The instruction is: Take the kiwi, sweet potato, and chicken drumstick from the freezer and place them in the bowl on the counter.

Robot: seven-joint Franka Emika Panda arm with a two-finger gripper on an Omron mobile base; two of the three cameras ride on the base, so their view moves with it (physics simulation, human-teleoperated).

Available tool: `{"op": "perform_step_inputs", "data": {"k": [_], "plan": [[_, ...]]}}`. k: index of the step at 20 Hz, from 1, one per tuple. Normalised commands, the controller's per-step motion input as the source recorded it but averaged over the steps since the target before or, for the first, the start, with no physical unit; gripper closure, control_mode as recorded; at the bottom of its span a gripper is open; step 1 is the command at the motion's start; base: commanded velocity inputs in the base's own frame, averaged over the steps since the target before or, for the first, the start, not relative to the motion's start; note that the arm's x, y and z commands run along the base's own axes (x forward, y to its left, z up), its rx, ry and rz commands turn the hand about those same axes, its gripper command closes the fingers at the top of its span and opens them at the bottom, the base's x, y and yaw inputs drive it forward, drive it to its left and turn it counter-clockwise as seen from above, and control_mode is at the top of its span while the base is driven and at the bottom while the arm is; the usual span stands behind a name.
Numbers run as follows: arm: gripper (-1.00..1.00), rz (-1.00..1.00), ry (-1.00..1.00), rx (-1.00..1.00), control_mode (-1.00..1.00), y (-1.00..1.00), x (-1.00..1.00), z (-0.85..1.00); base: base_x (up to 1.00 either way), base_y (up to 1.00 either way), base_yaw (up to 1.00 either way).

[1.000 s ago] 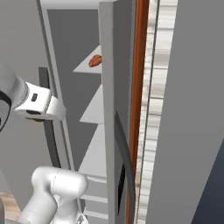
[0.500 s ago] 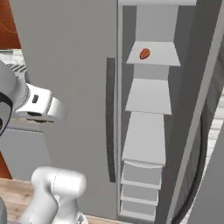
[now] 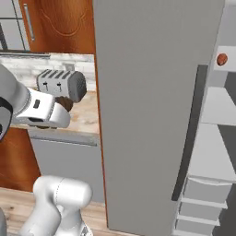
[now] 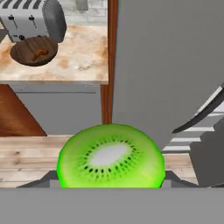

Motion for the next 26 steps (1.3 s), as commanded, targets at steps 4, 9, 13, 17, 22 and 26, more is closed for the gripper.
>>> {"op": "perform_step_inputs", "data": {"k": [4,9,13,17,22,26], "plan": [[1.0,0.0,0.0,0.0,1.0,0.0,0.0,0.0,0.11,1.0,0.0],[1.0,0.0,0.0,0.0,1.0,0.0,0.0,0.0,0.37,1.0,-0.01],[1.0,0.0,0.0,0.0,1.0,0.0,0.0,0.0,0.69,0.91,-0.03],[1.0,0.0,0.0,0.0,1.0,0.0,0.0,0.0,0.81,0.39,-0.05],[1.0,0.0,0.0,0.0,1.0,0.0,0.0,0.0,0.48,-0.1,-0.02],[1.0,0.0,0.0,0.0,1.0,0.0,0.0,0.0,0.37,-0.24,-0.02]]}}
